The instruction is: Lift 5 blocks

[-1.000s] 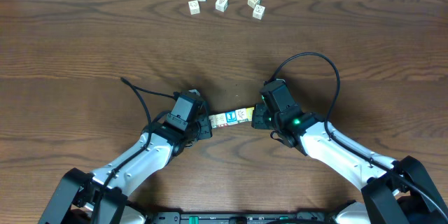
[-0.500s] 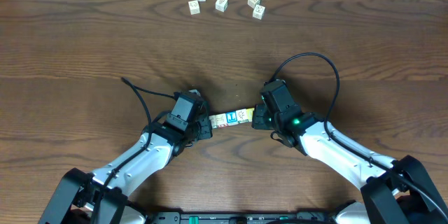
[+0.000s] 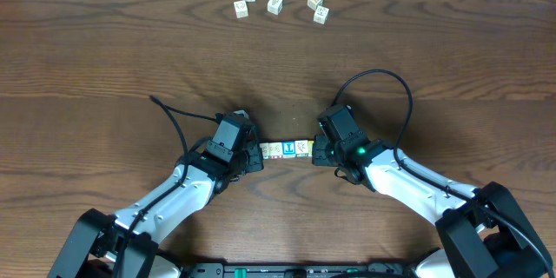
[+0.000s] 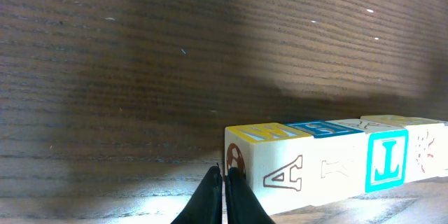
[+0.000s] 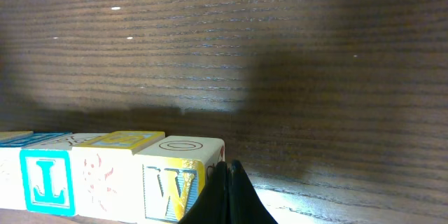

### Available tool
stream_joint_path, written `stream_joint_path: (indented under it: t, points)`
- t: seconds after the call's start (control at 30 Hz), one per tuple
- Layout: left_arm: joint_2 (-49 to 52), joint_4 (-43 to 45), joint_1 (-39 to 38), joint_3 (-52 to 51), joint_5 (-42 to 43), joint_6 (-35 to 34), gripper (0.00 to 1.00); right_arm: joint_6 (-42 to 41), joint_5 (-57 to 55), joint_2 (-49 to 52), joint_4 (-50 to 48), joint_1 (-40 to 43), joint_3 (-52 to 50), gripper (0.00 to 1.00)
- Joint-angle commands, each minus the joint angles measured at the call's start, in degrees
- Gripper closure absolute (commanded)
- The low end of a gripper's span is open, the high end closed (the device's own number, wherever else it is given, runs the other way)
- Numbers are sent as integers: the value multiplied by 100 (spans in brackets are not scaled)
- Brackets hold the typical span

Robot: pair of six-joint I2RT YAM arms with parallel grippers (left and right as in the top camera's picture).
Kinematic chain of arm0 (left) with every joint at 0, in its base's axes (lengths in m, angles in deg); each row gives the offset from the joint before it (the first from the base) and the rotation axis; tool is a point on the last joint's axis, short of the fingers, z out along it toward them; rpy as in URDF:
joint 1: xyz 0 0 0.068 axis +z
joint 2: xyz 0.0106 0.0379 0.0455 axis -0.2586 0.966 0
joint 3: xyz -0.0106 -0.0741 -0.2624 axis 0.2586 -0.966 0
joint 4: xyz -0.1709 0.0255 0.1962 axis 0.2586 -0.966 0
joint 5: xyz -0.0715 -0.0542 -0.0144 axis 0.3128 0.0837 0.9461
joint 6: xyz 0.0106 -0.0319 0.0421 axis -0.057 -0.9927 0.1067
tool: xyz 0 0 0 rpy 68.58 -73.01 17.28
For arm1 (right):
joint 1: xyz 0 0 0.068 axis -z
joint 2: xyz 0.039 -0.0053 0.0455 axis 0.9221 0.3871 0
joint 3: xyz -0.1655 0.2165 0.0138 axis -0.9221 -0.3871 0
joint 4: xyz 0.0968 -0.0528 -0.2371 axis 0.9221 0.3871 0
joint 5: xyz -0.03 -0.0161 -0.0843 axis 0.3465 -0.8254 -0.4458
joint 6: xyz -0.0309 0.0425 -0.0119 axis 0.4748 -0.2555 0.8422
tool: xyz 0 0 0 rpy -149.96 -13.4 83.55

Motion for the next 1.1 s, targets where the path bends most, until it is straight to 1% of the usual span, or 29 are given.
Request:
stream_joint_path:
  t: [0.0,0.1,0.2,0.37,0.9,1.0,1.07]
  points:
    - [-74,396,-468,273,1849,-9,93,-144,2251,-28,-236,-660,254,99]
    - [-74,393,-468,273,1849,-7,93,-144,2122,-28,-133,-660,254,99]
    - [-74,391,-468,273,1847,146,93,-142,2083,-31,-70,-660,254,99]
    - [-74,391,-468,273,1845,144,93,-127,2081,-31,-66,-660,254,99]
    - [-74,-39,-468,273,1241,144,93,98,1368,-31,573,-647,254,99]
    - [-74,-39,-468,273,1239,144,93,129,1220,-31,678,-647,254,95]
    - [-74,-39,-468,273,1239,144,93,146,1202,-31,732,-636,254,88]
